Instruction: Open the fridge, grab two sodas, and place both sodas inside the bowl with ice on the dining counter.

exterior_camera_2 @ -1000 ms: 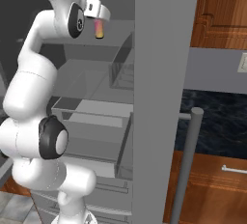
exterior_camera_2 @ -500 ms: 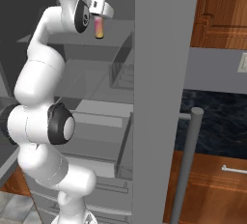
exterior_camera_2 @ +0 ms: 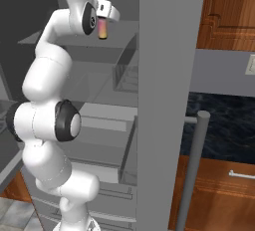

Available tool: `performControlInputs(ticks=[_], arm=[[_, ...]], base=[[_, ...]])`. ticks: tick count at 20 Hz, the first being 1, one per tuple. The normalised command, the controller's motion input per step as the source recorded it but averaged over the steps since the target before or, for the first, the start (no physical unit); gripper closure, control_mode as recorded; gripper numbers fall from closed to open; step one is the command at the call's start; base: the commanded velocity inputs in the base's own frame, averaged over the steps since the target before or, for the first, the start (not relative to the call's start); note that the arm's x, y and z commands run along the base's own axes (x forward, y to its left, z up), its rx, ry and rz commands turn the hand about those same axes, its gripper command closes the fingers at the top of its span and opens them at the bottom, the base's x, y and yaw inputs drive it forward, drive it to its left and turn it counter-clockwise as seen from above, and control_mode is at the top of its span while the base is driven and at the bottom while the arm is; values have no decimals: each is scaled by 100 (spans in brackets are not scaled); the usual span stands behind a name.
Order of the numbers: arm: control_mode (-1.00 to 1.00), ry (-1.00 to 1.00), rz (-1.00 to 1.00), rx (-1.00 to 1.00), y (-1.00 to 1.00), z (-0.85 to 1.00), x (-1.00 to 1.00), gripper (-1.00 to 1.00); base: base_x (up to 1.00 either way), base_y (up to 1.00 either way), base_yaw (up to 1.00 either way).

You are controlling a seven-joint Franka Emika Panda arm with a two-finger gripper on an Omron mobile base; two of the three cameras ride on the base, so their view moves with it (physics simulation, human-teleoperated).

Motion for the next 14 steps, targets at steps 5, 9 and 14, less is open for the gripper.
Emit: performControlInputs(ticks=[5,9,14], arm=[[-100,0,0,0,0,-10,12,100],[-100,0,0,0,0,0,2,100],[-100,0,0,0,0,0,-2,100]], base=[[0,0,0],[0,0,0],[0,0,0]])
